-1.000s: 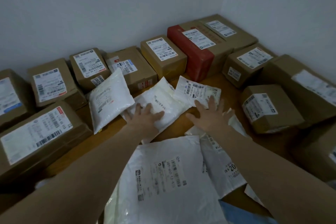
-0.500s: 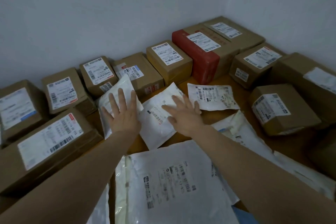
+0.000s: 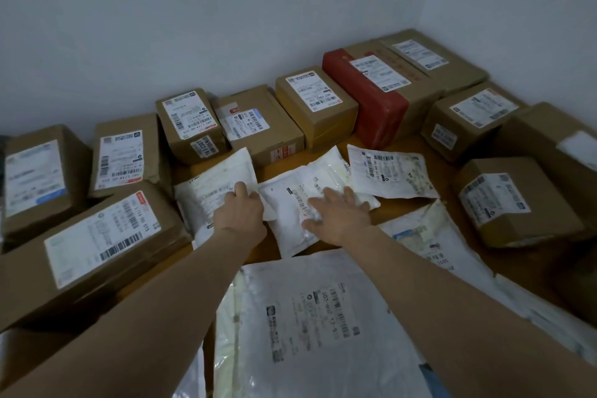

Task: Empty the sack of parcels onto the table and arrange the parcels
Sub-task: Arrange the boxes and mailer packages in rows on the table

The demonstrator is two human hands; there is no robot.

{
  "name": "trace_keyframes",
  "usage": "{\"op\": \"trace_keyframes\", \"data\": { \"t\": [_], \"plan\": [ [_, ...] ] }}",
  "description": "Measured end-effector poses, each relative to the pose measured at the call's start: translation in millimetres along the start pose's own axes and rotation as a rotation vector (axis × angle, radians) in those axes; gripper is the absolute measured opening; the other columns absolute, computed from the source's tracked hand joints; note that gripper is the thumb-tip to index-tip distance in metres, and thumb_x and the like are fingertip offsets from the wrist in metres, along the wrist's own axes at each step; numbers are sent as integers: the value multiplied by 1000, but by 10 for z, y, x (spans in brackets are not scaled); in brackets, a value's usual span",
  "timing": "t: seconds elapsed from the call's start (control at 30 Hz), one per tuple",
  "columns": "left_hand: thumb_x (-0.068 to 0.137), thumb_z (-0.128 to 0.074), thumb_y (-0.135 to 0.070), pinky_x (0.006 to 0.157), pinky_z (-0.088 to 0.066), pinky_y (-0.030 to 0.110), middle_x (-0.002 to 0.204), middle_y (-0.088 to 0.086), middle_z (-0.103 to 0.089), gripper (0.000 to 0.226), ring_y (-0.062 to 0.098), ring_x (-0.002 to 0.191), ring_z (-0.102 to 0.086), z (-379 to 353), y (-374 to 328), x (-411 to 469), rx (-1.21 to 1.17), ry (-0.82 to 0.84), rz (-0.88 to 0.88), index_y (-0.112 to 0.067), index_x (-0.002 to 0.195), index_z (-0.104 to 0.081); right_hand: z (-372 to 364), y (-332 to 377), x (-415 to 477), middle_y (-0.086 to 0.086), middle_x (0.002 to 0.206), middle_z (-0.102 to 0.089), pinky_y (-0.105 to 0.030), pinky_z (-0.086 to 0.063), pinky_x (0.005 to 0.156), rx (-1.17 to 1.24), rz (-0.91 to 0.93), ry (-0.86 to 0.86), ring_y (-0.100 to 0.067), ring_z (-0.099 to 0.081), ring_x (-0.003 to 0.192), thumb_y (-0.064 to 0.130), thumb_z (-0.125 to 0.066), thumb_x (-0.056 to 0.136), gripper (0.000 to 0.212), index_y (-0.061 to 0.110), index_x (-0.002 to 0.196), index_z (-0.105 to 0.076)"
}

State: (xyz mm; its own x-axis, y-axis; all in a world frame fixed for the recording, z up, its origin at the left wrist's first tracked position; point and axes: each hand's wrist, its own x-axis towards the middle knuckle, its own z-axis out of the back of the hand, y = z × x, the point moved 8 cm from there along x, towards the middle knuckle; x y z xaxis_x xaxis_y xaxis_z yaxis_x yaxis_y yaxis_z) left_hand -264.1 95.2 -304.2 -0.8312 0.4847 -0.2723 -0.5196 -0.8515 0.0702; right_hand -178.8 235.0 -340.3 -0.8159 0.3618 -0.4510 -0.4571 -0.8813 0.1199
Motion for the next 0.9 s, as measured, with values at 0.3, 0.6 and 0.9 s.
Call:
{"op": "trace_keyframes", "data": {
  "t": [0.3,0.6,0.9],
  "plan": [
    [96,-39,-40,103,-36,43,142,15,-34,59,33,131,-33,-102,180,114,-252,119,44,-13,144,-20,-14,-173,-86,-1,156,-14,-54,-17,112,-59,-105,11,-37,-8,142,48,-39,94,53,35,144,-26],
    [97,-43,-31,106,-36,42,152,12,-21,54,29,139,-24,78,61,-264,-316,-142,-171,-17,146,-27,270,-302,-495,-7,154,-25,-42,-25,115,183,-47,-160,-27,-21,142,27,-43,98,52,27,147,-29],
    [67,-51,-83,118,-8,46,160,-3,10,113,23,147,6,-463,-763,-1399,-113,301,-696,-34,151,7,-152,-603,-1610,0,155,-26,-39,-20,116,497,-139,-23,-20,-24,142,45,-75,75,84,34,146,-31]
  ]
}}
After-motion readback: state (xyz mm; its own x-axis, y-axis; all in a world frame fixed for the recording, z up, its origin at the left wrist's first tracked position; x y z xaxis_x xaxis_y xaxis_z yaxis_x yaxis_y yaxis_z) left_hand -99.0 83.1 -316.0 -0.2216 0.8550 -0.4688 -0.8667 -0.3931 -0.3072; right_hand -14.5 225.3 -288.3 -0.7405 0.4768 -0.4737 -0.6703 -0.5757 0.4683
